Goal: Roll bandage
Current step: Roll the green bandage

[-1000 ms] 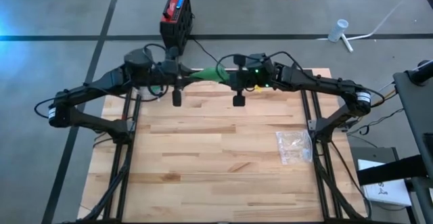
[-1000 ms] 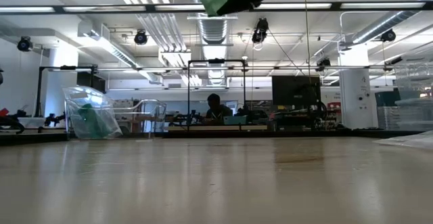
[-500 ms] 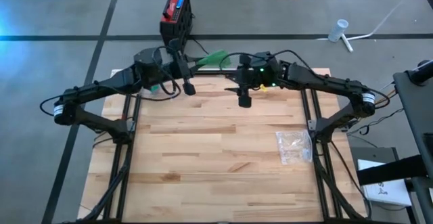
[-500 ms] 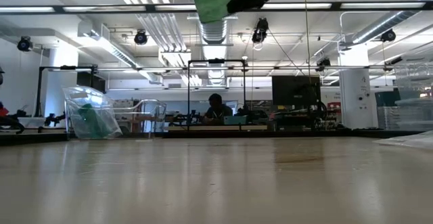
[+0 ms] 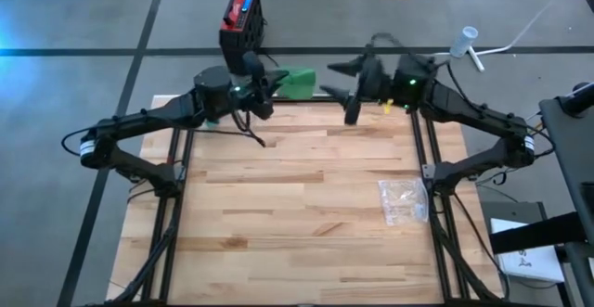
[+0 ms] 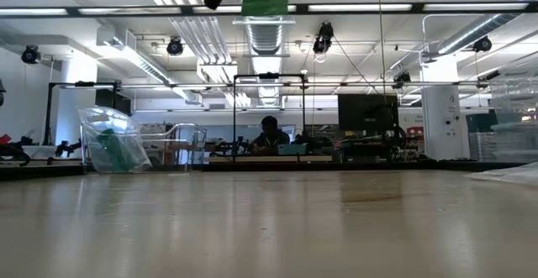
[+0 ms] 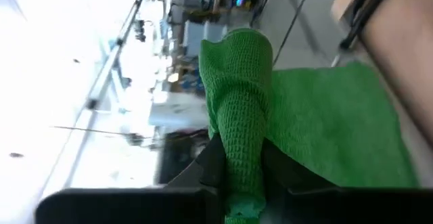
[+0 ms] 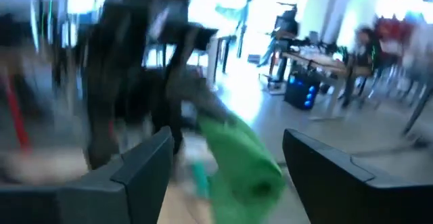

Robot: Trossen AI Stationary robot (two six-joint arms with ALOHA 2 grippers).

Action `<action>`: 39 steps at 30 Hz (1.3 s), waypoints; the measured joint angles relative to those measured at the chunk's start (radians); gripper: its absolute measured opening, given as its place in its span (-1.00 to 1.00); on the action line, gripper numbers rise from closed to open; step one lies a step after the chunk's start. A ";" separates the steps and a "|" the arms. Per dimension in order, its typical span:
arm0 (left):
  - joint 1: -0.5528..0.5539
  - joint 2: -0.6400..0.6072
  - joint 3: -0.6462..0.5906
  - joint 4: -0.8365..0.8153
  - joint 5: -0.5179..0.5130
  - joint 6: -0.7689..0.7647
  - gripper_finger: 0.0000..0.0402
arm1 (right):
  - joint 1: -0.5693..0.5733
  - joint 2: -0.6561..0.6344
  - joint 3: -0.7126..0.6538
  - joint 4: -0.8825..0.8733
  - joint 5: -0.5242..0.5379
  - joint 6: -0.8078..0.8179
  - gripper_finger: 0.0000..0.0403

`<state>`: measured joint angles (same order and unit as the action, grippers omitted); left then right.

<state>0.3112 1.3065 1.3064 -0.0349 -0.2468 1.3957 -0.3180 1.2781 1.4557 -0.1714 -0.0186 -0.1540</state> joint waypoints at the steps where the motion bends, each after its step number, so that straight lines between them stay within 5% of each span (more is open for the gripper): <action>1: 0.000 0.009 0.000 0.019 -0.019 0.059 -0.84 | -0.011 0.001 0.000 0.036 0.000 0.097 0.34; 6: -0.001 0.058 -0.002 0.134 -0.058 0.273 -0.84 | -0.095 0.033 0.000 0.041 -0.009 0.386 0.38; 10: -0.005 0.082 -0.001 0.214 -0.059 0.384 -0.84 | -0.186 0.070 -0.001 0.045 -0.182 0.509 0.41; 15: -0.009 0.096 -0.001 0.238 -0.059 0.458 -0.84 | -0.293 0.106 0.047 0.051 -0.411 0.488 0.50; 21: -0.010 0.095 -0.002 0.267 -0.023 0.463 -0.84 | -0.346 0.146 0.100 0.058 -0.508 0.392 0.64; 28: -0.009 0.104 -0.002 0.311 0.019 0.555 -0.82 | -0.353 0.245 0.144 0.094 -0.730 0.579 0.63; 39: 0.039 0.107 -0.004 0.337 0.026 0.601 -0.82 | -0.335 0.270 0.156 0.129 -0.739 0.628 0.25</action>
<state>0.3498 1.4136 1.3022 0.3019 -0.2213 1.9971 -0.6530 1.5481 1.6119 -0.0425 -0.7576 0.4736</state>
